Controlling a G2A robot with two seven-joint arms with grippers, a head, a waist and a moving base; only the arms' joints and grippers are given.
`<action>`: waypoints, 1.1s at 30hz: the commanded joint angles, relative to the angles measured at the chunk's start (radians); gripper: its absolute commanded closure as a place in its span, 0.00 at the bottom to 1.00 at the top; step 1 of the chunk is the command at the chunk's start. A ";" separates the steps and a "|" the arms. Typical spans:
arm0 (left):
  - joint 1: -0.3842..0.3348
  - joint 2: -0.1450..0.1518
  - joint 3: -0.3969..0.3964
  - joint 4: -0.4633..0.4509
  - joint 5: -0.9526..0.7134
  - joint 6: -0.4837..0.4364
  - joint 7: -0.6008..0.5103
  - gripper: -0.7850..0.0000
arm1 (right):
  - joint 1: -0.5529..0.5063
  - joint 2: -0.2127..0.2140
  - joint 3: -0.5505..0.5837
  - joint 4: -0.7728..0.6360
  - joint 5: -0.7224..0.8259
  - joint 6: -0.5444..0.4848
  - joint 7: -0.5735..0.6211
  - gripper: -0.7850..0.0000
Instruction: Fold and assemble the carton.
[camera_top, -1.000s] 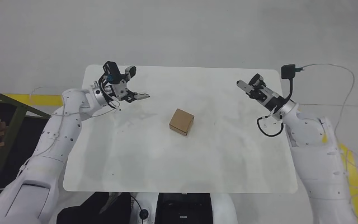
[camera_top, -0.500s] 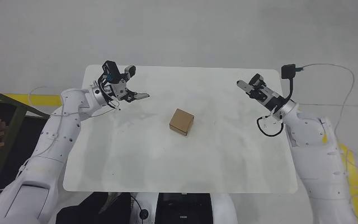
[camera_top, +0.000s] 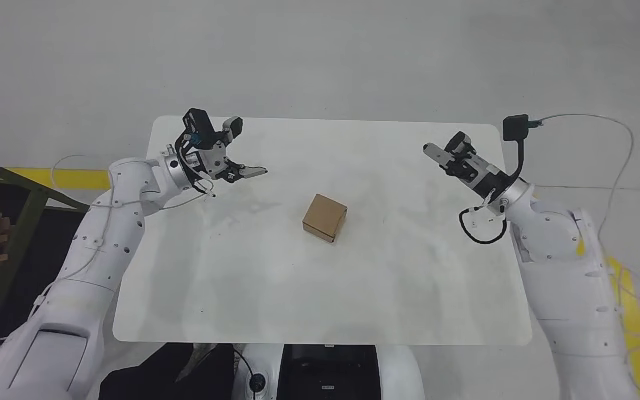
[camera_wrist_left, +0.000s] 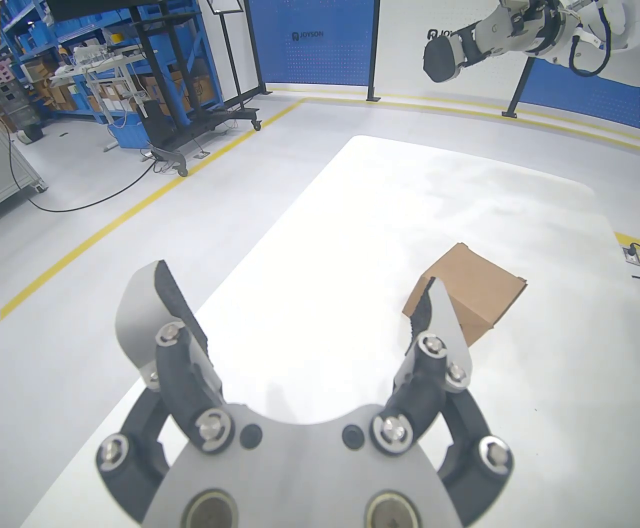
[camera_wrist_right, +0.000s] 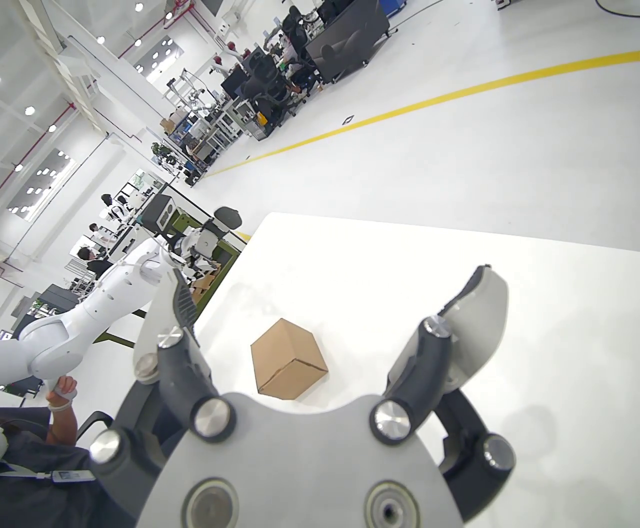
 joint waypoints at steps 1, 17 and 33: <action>0.000 0.000 0.000 0.000 0.000 0.000 0.000 0.00 | 0.000 0.000 0.000 0.000 0.000 0.000 0.000 0.00; 0.000 0.000 0.000 0.000 0.000 0.000 0.000 0.00 | 0.000 0.000 0.000 0.000 0.000 0.000 0.000 0.00; 0.000 0.000 0.000 0.000 0.000 0.000 0.000 0.00 | 0.098 -0.006 -0.158 0.066 -0.268 -0.145 0.048 0.00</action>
